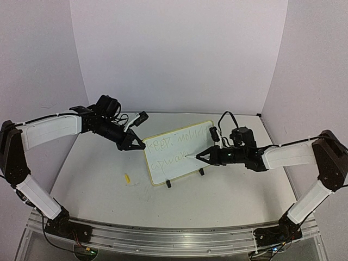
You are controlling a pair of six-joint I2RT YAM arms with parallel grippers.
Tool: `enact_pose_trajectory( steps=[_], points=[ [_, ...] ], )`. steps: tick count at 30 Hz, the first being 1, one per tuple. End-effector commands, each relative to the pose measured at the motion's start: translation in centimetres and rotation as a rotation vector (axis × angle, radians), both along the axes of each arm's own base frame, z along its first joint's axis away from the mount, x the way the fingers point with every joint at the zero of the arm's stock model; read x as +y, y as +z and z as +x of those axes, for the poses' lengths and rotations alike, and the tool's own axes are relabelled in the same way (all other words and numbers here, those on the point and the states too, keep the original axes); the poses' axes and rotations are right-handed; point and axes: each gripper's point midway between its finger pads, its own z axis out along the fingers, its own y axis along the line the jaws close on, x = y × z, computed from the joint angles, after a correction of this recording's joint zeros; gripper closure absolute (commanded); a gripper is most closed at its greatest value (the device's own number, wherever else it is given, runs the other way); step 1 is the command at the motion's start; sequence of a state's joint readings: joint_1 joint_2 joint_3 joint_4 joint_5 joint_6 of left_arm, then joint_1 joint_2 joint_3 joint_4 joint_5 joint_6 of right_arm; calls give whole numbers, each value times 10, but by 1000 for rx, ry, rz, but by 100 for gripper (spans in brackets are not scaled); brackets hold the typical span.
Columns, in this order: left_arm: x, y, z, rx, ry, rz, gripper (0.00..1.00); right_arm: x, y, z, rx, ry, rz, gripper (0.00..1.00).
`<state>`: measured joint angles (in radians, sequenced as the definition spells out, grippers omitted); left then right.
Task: Write a sentence on the whiteboard
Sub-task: Write on the whiteboard with the whiteboard marker without the cap.
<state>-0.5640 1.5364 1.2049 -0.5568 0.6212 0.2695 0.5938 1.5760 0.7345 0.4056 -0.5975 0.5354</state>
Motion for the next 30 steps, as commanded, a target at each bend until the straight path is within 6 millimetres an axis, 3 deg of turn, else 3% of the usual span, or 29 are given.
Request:
enact_pose_trajectory(
  steps=[1,22,26,30],
  points=[
    [6,-21,-3,-3,-6,101,100,-8,18,14,-60,-77,2,100],
    [7,-19,-3,-8,-5,99,100,-7,68,27,-168,-104,35,100],
    [7,-19,-3,-8,-6,99,100,-7,67,26,-165,-105,33,100],
    [7,-19,-3,-8,-6,100,100,-9,53,23,-137,-102,17,100]
  ],
)
